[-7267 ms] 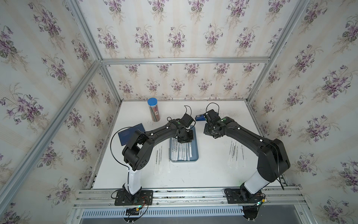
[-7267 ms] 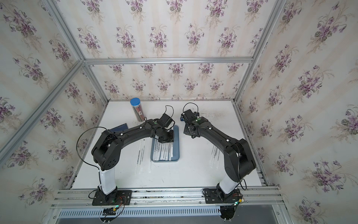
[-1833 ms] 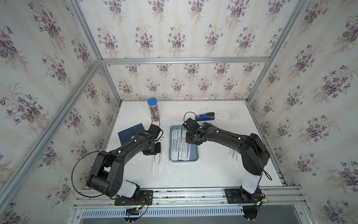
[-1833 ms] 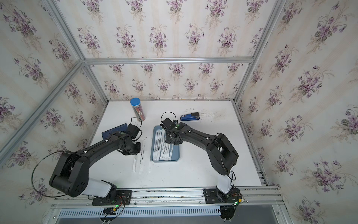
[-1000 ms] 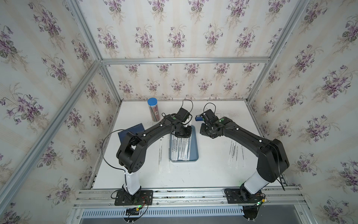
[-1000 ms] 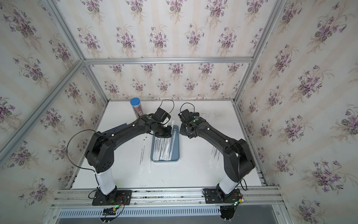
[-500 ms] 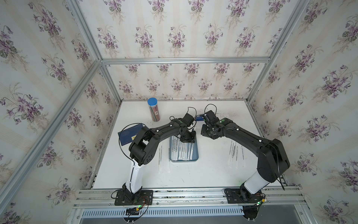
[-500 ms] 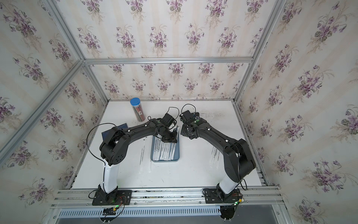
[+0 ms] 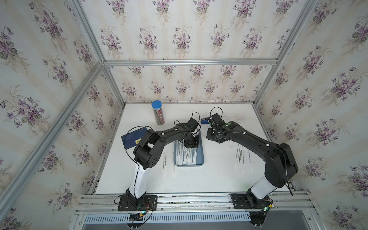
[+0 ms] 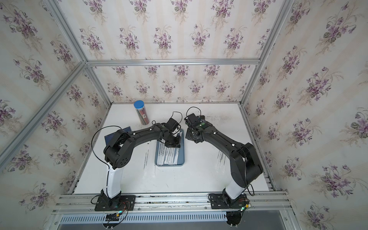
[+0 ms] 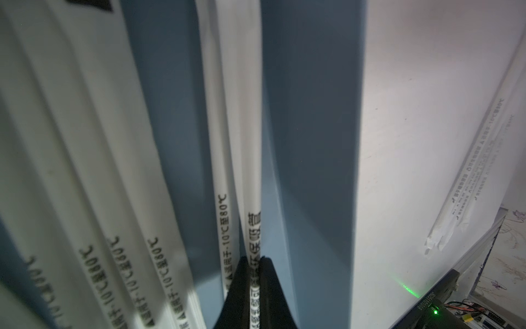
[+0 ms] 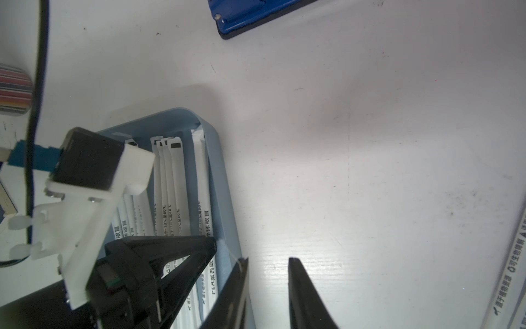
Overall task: Put the straws into the storage box
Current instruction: Place the straw in the storage box.
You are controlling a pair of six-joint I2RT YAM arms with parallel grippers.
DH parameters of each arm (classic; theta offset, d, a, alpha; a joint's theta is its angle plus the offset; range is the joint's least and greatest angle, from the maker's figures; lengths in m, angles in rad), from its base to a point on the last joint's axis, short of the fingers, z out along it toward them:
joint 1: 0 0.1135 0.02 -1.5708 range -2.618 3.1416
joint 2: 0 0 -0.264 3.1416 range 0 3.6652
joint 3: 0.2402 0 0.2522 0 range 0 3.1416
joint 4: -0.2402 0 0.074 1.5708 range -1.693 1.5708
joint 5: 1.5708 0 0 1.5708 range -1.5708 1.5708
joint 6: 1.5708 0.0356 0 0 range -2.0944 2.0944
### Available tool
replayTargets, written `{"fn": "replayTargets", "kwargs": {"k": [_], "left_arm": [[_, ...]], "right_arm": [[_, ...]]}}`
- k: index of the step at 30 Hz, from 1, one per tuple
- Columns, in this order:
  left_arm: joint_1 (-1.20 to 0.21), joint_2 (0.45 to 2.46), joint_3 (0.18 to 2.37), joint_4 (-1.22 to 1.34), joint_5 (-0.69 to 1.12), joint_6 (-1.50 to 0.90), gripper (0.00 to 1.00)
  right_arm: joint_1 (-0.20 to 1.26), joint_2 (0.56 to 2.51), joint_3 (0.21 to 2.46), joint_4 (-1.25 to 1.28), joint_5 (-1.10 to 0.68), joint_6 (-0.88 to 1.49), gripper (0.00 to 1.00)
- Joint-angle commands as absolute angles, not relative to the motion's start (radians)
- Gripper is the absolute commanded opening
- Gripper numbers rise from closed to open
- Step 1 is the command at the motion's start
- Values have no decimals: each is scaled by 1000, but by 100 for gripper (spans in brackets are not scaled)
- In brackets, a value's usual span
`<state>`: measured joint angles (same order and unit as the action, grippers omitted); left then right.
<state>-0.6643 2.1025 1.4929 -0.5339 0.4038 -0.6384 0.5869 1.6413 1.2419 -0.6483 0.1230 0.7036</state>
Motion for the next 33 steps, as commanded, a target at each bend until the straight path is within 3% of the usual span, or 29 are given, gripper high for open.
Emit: {"fn": "replayTargets", "kwargs": {"k": [1, 21, 28, 33], "left_arm": [[-665, 2129, 1506, -525, 403, -638, 9], [-637, 2111, 1495, -544, 364, -670, 12], [-636, 2085, 1494, -551, 332, -672, 26], [-637, 2038, 1505, -584, 303, -650, 27]], "right_arm": [[586, 1640, 1247, -645, 133, 701, 29], [592, 1631, 1232, -639, 137, 707, 29], [594, 1626, 1229, -646, 146, 704, 29], [590, 1616, 1216, -660, 162, 695, 29]]}}
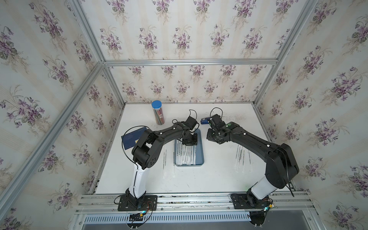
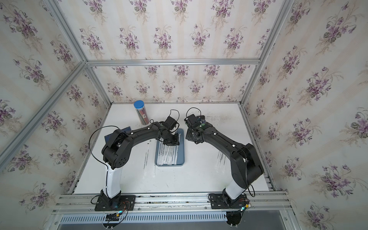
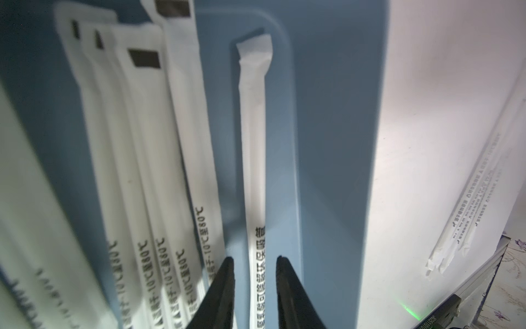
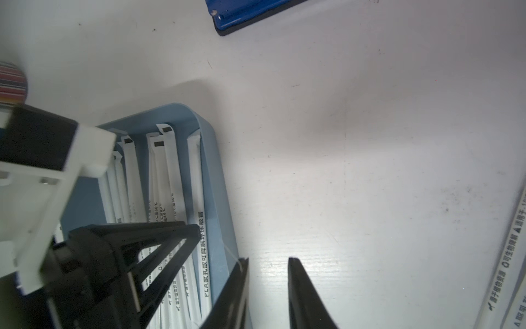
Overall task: Put the straws into the storage box
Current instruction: Place the straw in the storage box, then move the straw to the center of the board.
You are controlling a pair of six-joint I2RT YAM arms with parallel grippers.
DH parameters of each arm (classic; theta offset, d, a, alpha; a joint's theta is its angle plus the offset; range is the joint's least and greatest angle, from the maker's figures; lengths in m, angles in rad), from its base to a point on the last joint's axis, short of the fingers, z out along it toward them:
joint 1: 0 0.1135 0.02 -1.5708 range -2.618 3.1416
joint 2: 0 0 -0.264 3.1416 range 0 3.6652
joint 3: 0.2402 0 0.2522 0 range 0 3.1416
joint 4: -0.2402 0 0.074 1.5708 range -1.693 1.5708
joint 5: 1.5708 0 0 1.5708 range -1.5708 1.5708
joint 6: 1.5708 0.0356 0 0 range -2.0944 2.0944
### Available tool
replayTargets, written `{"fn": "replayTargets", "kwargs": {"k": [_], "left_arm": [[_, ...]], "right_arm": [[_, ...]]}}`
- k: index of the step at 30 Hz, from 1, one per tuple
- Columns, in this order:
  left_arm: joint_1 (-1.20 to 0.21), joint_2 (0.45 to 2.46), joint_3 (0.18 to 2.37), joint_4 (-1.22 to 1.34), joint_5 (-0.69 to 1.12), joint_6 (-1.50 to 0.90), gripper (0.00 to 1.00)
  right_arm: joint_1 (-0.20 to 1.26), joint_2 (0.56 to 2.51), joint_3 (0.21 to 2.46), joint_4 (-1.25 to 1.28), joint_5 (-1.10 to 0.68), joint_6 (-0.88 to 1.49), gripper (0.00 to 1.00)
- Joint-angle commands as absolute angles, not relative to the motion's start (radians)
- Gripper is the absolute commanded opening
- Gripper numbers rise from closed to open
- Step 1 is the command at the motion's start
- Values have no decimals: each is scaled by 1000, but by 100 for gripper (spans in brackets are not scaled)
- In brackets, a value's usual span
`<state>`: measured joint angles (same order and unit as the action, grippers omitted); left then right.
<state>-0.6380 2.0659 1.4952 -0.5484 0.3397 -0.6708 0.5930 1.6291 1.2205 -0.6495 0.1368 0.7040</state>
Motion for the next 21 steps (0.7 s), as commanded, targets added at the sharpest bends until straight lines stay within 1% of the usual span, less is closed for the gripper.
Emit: {"fn": "replayTargets", "kwargs": {"k": [1, 3, 7, 10, 12, 14, 15, 17, 18, 19, 21], "left_arm": [[-637, 2023, 1512, -598, 298, -643, 27], [-637, 1980, 1513, -620, 289, -629, 28], [-637, 1854, 1486, -677, 209, -583, 31], [-636, 1766, 1458, -733, 101, -535, 38], [-637, 1710, 1435, -763, 11, -492, 46], [-635, 1646, 1401, -784, -113, -460, 56], [-633, 1621, 1384, -785, -165, -451, 63], [-625, 1567, 1338, -782, -273, -445, 83], [-618, 1545, 1319, -778, -304, -440, 88], [-606, 1522, 1294, -771, -326, -437, 93], [-579, 1479, 1243, -743, -333, -427, 95]], "right_arm": [[580, 1606, 1210, -670, 165, 689, 28], [554, 1570, 1183, -690, 180, 677, 29], [418, 1475, 1067, -728, 189, 650, 28], [338, 1412, 972, -734, 196, 636, 28], [294, 1388, 929, -734, 215, 630, 28], [253, 1383, 888, -713, 228, 619, 28], [235, 1387, 873, -698, 228, 611, 29], [190, 1412, 854, -668, 213, 596, 29], [181, 1423, 850, -654, 210, 591, 29], [179, 1433, 848, -643, 216, 585, 29], [175, 1457, 844, -633, 231, 580, 29]]}}
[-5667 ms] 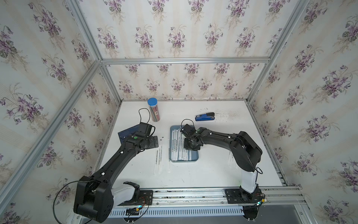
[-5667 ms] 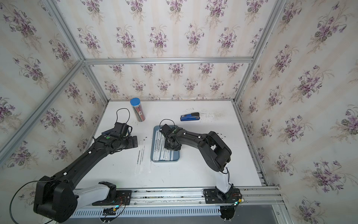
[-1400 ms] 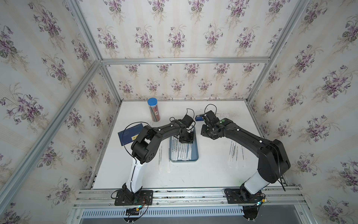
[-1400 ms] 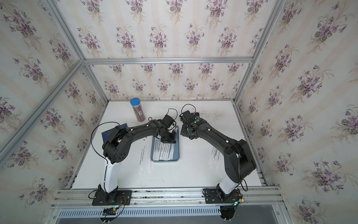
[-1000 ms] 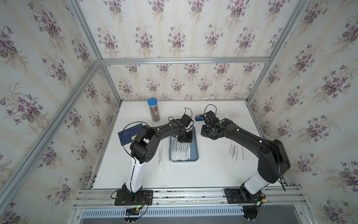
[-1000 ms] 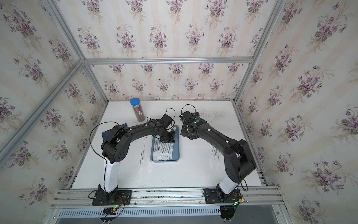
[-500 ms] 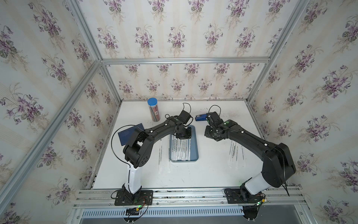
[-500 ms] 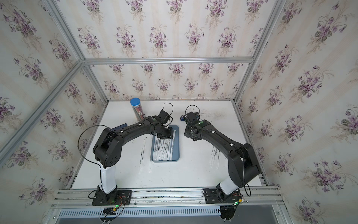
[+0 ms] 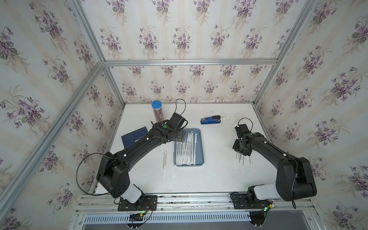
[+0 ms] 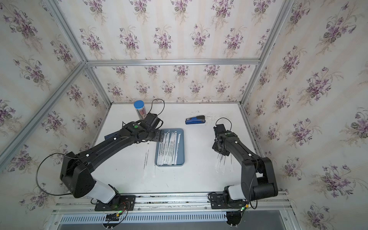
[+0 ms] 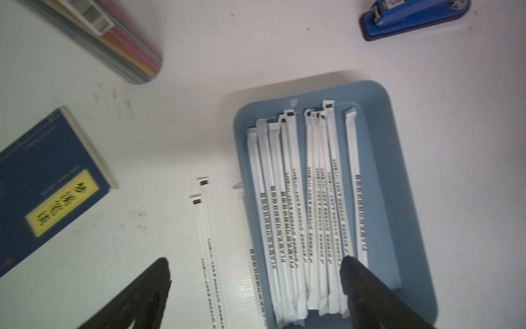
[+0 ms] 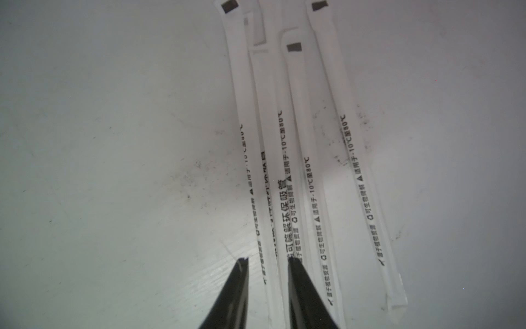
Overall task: Put the straws into the storage box
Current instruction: Move the straw to the center of the board.
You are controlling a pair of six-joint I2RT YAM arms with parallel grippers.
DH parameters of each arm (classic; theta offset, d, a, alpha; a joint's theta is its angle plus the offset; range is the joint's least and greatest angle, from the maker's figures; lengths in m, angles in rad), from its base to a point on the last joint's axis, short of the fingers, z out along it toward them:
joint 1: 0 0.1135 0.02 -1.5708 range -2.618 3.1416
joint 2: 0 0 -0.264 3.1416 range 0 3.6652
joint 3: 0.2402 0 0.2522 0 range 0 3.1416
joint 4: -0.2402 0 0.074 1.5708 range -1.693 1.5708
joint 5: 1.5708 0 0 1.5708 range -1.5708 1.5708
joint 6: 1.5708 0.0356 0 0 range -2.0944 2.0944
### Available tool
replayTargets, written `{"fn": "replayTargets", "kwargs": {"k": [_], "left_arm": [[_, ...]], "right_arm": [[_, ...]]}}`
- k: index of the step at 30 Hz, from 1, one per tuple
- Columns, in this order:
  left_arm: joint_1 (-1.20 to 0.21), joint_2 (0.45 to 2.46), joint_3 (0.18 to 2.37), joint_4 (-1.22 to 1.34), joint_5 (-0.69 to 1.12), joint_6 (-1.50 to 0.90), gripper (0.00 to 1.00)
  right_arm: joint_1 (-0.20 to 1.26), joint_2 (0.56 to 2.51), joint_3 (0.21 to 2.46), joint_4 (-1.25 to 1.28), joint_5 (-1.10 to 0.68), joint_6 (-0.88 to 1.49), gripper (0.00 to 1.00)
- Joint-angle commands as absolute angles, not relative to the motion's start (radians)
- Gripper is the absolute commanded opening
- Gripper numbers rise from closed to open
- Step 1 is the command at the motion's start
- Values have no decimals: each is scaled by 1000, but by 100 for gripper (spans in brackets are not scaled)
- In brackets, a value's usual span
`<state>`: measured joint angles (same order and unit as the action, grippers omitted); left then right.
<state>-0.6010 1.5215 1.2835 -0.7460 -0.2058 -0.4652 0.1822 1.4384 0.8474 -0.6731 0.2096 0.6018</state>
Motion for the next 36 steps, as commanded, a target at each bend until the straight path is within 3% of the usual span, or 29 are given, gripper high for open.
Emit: {"fn": "replayTargets", "kwargs": {"k": [1, 14, 36], "left_arm": [[-565, 1458, 1217, -730, -329, -426, 95], [-499, 1424, 1103, -683, -204, -478, 95], [-497, 1461, 1097, -659, -156, -484, 94]], "right_arm": [[174, 1467, 840, -627, 234, 577, 29], [173, 1526, 786, -541, 209, 568, 22], [174, 1579, 825, -527, 207, 535, 25]]}}
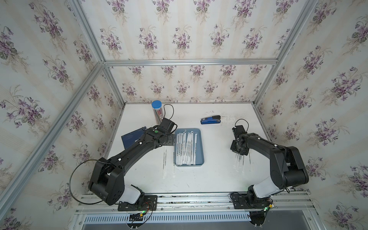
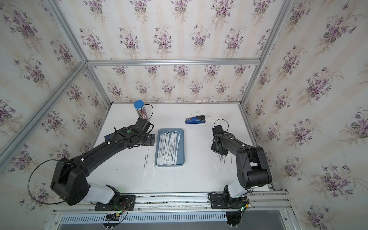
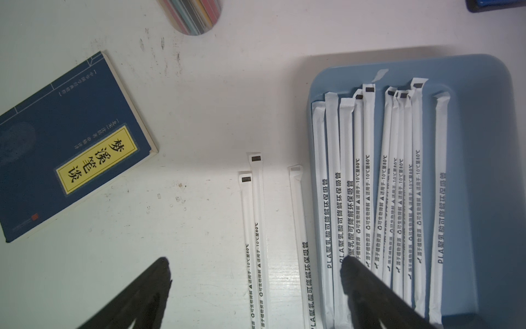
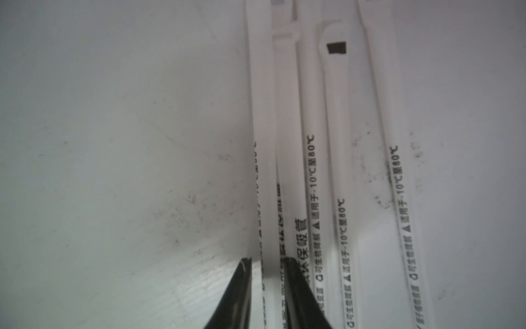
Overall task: Put the straws into the storage box
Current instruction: Move the straw to the center of the board.
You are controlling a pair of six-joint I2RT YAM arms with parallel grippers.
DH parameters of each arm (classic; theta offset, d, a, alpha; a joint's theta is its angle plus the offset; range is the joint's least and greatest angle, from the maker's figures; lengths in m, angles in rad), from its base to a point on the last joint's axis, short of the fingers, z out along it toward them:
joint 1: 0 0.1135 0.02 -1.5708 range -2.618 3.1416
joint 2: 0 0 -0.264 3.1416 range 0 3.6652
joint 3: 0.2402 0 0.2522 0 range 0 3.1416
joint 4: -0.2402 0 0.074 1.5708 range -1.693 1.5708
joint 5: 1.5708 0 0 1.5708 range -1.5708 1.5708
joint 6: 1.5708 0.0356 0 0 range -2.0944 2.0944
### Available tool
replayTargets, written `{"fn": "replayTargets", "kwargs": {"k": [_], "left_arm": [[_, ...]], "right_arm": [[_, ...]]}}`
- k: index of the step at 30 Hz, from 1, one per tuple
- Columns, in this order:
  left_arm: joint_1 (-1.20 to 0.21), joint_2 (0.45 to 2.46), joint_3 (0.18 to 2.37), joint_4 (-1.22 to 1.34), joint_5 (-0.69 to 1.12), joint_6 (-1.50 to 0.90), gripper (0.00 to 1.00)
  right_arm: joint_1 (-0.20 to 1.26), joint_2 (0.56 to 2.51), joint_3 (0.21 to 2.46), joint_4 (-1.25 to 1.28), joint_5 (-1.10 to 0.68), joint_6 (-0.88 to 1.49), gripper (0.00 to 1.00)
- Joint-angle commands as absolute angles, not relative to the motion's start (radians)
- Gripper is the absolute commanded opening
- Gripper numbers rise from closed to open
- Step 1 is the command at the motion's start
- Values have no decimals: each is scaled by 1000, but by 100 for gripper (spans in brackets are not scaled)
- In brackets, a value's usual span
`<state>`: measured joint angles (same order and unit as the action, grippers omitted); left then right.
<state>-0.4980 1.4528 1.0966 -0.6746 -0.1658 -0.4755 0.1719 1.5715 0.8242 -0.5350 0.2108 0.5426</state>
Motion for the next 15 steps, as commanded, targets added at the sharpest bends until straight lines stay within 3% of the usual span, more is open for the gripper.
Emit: {"fn": "replayTargets", "kwargs": {"k": [1, 15], "left_arm": [[-497, 1463, 1096, -658, -155, -484, 94], [-497, 1483, 1090, -651, -133, -488, 93]], "right_arm": [[174, 1581, 823, -523, 202, 535, 24], [304, 1613, 871, -532, 134, 528, 11]]}}
